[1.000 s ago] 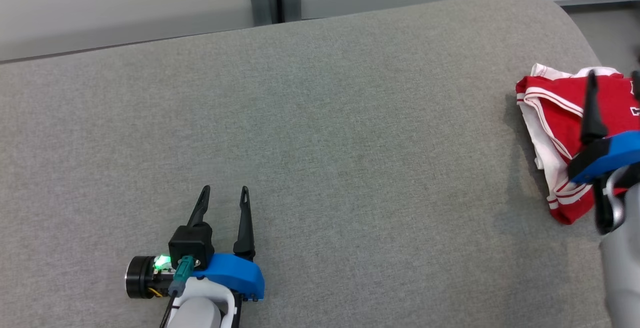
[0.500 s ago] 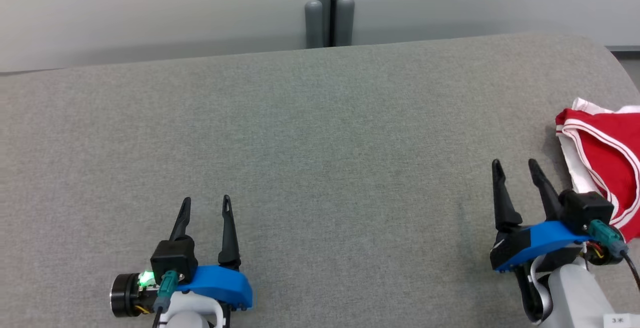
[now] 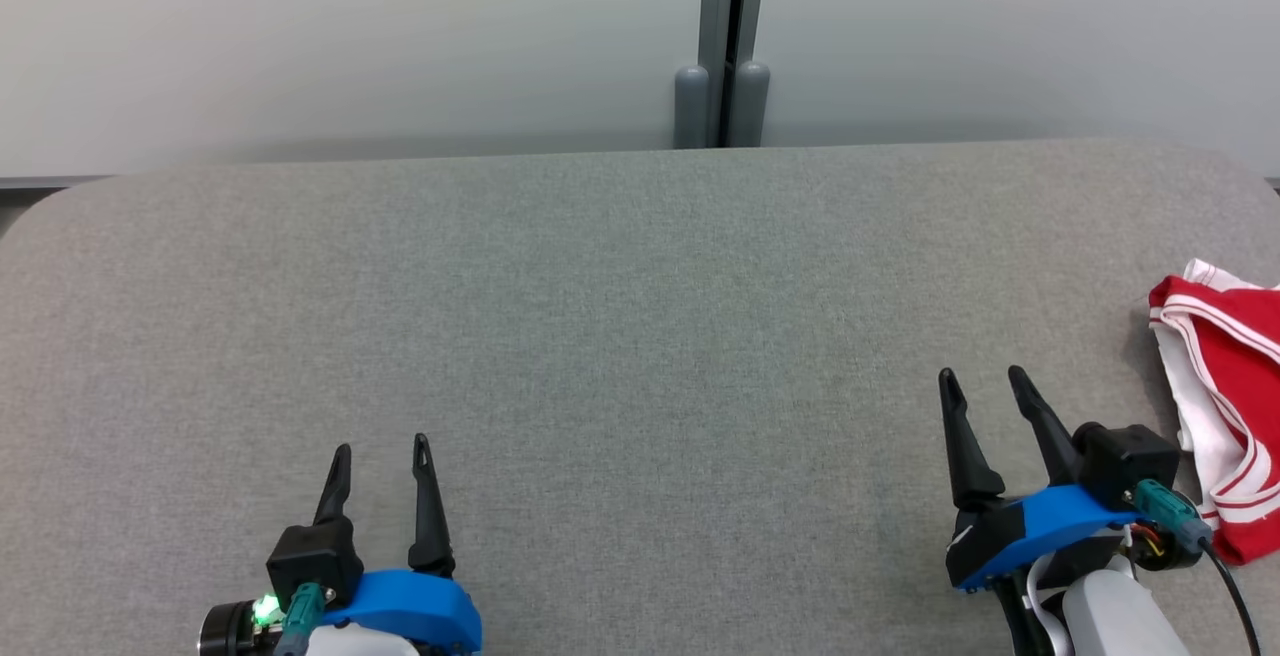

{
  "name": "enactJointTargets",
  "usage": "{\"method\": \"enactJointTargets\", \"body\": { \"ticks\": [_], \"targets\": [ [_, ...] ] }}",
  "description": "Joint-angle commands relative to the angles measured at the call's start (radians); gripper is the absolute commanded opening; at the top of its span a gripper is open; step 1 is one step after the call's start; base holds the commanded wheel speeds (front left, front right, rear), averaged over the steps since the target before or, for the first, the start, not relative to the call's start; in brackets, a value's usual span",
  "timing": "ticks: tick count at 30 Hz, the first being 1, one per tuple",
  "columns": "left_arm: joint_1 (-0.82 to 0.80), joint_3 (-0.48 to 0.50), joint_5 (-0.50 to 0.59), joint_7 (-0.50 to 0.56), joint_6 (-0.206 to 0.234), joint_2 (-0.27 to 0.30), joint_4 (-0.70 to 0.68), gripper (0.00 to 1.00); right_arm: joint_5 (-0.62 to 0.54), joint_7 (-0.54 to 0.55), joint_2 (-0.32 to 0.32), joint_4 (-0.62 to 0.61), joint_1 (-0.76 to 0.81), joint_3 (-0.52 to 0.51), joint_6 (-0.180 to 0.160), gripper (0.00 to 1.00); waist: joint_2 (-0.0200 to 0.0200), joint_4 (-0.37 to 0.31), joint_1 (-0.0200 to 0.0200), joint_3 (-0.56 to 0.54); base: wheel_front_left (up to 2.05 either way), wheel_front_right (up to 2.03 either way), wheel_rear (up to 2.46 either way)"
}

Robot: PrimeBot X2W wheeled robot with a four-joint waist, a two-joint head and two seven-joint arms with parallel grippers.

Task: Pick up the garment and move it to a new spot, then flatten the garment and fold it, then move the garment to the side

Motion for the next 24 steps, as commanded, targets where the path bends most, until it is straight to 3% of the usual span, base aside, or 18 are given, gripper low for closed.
{"method": "enactJointTargets", "body": {
  "ticks": [1,12,13,17,24],
  "targets": [
    [0.008,0.005,-0.001,-0.005,-0.004,-0.001,-0.007,1.00,0.007,-0.003,-0.001,0.002,0.016,0.006,0.000,1.00,0.0000,0.001,0.0001,-0.009,0.00,0.00,0.00],
    [0.050,0.050,-0.025,-0.005,-0.042,-0.001,-0.036,1.00,0.033,-0.003,-0.001,0.011,0.037,0.026,0.000,1.00,0.0000,0.005,0.0001,-0.050,0.00,0.00,0.00],
    [0.043,0.045,-0.024,0.001,-0.042,0.000,-0.032,0.00,0.026,0.001,0.001,0.011,0.024,0.027,0.000,0.00,-0.0001,0.006,0.0001,-0.050,0.00,0.00,0.00],
    [0.063,0.041,-0.026,0.006,-0.043,0.000,0.000,0.00,0.028,0.009,0.003,0.044,0.042,0.027,0.000,0.00,0.0000,0.006,0.0002,-0.051,0.00,0.00,0.00],
    [0.053,0.064,-0.140,0.038,-0.062,0.000,-0.010,0.00,0.145,0.046,0.003,0.026,0.044,0.008,0.000,0.00,0.0000,0.006,0.0002,-0.053,0.00,0.00,0.00]
  ]
}}
